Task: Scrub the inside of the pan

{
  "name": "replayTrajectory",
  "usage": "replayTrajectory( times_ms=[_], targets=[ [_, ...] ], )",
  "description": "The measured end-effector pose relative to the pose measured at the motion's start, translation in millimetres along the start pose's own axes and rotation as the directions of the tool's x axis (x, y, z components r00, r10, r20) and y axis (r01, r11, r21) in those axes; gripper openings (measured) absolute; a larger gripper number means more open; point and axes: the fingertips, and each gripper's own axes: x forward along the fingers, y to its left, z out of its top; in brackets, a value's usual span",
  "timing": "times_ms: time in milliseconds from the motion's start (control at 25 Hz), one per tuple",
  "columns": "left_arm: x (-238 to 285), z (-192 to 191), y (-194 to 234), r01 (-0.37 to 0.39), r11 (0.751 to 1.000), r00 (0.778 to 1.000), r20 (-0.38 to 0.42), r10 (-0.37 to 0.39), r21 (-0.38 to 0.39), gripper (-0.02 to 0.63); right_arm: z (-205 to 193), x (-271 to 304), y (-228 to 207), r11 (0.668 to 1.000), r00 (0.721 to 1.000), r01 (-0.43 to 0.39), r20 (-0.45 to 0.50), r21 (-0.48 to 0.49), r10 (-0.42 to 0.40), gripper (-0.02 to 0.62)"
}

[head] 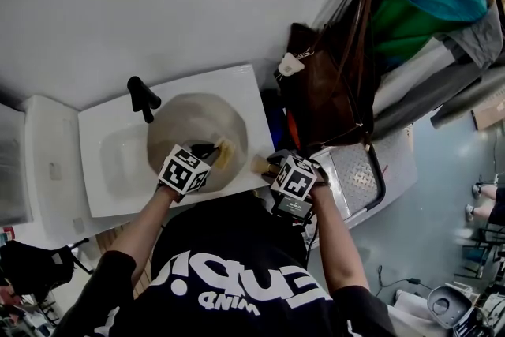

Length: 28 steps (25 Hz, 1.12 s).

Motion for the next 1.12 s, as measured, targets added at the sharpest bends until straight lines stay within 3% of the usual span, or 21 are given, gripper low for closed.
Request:
replayTrajectory(
  times_ms=[280,440,520,560,600,760,840,960,1120],
  targets=[
    [-4,12,-5,0.027,1.0,0.999,0.03,-0.027,0.001,0.021,10,-27,-6,0.998,0.998,0.059,0.036,-0.001,-0.059,0.19],
    [-17,35,-8,0.045,0.999,0.994,0.097,-0.042,-0.026,0.021,40,-55,-15,0.989,0.973,0.132,0.18,0.061,-0.141,0.186],
    [-27,52,-11,0.048,0.999,0.99,0.132,-0.046,-0.012,0.021,61,-79,-22,0.978,0.94,0.188,0.273,0.096,-0.207,0.084],
    [-32,61,-12,0.051,0.999,0.987,0.15,-0.049,-0.006,0.022,73,-92,-25,0.971,0.917,0.214,0.32,0.111,-0.238,0.023],
    [-37,70,-13,0.055,0.998,0.984,0.168,-0.054,-0.003,0.021,84,-104,-27,0.965,0.893,0.23,0.365,0.129,-0.262,0.009],
    [-57,103,-20,0.071,0.997,0.967,0.244,-0.07,0.007,0.021,116,-145,-32,0.937,0.797,0.275,0.493,0.215,-0.348,0.009],
    [-66,116,-24,0.069,0.997,0.955,0.288,-0.071,0.016,0.021,125,-167,-40,0.903,0.716,0.333,0.549,0.272,-0.43,0.009],
    [-78,131,-29,0.046,0.998,0.931,0.36,-0.058,0.043,0.021,134,-197,-48,0.838,0.567,0.427,0.621,0.34,-0.541,0.009],
    [-87,141,-32,-0.005,0.997,0.89,0.455,-0.03,0.075,0.023,149,-221,-38,0.801,0.41,0.464,0.71,0.379,-0.573,0.009]
  ],
)
